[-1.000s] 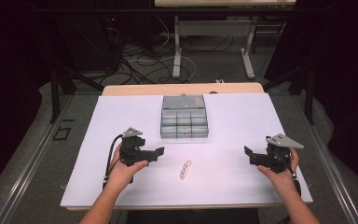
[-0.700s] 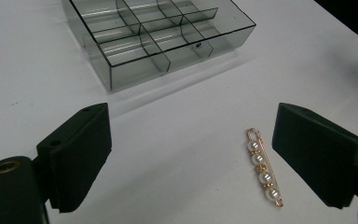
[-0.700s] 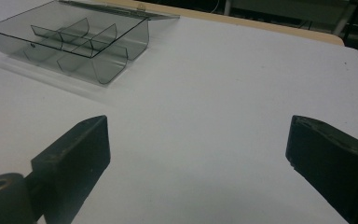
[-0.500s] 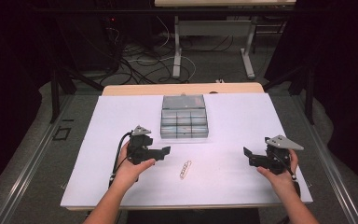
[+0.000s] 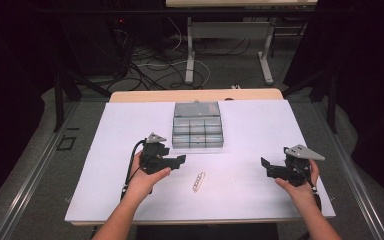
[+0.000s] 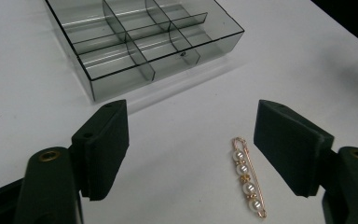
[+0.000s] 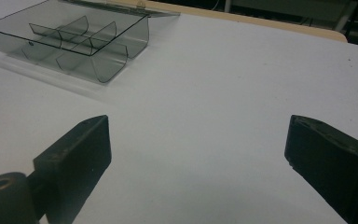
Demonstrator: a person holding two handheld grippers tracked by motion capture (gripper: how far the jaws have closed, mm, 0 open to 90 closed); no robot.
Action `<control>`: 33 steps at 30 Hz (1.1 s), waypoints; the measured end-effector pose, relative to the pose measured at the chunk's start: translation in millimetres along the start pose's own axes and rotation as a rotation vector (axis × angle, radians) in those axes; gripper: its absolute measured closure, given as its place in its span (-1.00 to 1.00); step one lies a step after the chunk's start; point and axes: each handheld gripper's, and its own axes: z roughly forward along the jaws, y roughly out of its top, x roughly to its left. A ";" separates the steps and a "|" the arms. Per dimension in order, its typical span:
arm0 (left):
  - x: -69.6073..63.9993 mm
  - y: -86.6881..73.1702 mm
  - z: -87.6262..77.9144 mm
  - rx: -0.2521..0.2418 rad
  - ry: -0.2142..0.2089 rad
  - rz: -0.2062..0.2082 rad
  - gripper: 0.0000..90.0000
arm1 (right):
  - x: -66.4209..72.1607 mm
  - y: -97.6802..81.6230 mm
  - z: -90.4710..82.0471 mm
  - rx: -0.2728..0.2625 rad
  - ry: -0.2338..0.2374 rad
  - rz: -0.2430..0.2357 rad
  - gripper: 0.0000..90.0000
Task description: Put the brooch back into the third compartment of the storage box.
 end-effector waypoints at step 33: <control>-21.8 -1.8 37.6 0.224 -0.087 -0.128 -0.05 | -1.1 -2.5 3.1 0.009 0.008 0.009 -0.78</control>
